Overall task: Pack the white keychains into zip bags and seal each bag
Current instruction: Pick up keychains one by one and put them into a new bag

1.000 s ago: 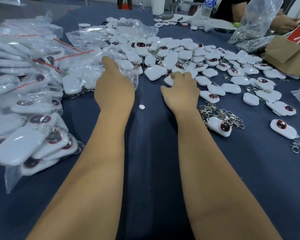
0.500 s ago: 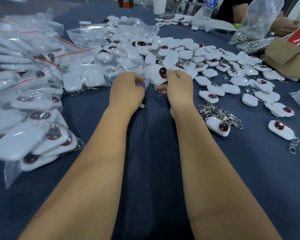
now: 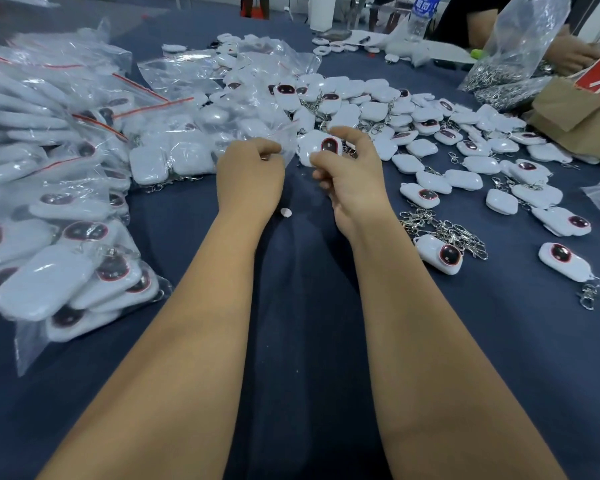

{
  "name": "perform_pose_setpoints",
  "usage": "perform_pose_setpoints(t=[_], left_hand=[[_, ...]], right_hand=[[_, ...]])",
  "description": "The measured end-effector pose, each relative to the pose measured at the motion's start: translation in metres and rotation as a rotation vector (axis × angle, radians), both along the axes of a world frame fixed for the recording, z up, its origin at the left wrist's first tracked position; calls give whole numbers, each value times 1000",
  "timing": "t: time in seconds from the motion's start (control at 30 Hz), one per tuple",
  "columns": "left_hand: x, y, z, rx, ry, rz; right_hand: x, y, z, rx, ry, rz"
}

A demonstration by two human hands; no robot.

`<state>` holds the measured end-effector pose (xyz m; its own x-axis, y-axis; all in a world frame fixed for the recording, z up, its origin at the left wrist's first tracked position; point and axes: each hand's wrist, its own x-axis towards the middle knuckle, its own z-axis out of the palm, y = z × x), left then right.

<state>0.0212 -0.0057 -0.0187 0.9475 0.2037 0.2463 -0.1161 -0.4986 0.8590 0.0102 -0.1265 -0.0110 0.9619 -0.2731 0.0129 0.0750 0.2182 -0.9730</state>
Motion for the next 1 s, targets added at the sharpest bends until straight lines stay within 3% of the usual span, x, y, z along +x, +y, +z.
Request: perform_pose_setpoints(t=[0.43,0.63,0.77,1.0], left_hand=[[-4,-4,-2,97,-38,-19],[-10,-3,4,-40,-8,80],[-12,-5,6,-216,32,-26],[-7,-4,2,-376,35,-80]], right_hand=[[2,10,-7,-296,-43,131],[6,15,-12,-479,-9,33],[7,16,-13,-528,0,28],[6,14,-13,-415,0,46]])
